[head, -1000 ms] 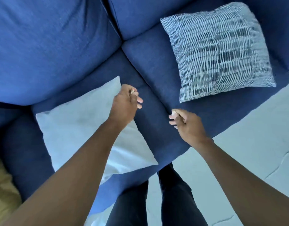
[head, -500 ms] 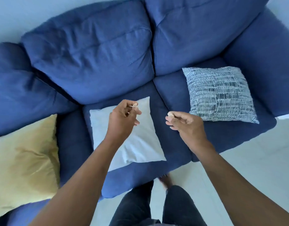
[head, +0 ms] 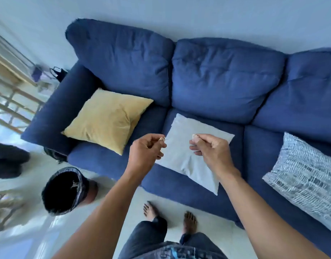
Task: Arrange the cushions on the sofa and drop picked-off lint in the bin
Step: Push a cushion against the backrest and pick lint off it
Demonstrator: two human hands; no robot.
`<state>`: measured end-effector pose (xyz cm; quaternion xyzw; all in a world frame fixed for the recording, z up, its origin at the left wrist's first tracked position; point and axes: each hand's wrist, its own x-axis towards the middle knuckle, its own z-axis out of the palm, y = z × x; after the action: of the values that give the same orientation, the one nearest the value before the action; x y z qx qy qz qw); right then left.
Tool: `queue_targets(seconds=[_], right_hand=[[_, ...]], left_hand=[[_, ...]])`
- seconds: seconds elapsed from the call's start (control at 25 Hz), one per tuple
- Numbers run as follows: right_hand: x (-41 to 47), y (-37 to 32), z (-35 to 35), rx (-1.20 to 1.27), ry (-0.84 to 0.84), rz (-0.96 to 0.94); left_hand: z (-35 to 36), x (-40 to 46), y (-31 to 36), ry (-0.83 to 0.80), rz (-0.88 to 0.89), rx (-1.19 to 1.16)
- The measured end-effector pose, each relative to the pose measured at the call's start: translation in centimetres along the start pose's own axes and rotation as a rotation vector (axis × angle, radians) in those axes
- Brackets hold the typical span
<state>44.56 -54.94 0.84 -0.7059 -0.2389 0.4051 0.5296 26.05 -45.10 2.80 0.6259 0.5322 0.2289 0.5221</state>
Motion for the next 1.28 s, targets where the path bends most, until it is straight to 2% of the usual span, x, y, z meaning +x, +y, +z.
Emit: queue_targets(seconds=[0.12,0.4,0.8,1.0,1.28], right_hand=[[-0.9,-2.0,6.8,-0.087,-0.175,-0.049],[-3.5,-3.5,24.6,-0.2,-0.459,-0.101],[-11.6,-0.4,49.6,-0.284,-0.652,-0.071],[-11.9,1.8,57.7,-0.407,-0.728,-0.042],[-6.9,6.9,69.0,-0.573,-0.767,0.077]], left_hand=[[-7.4,-2.5,-2.8,0.205,-0.071,-0.063],[-22.1,-7.4,-11.3,0.507,-0.214,-0.161],[-41.6,-12.8,-24.5,0.727,-0.371,-0.181],[-47.0,-12.8,-29.6,0.831,-0.491,-0.232],[-51.4,-7.4,-34.7,0.859,-0.633,-0.224]])
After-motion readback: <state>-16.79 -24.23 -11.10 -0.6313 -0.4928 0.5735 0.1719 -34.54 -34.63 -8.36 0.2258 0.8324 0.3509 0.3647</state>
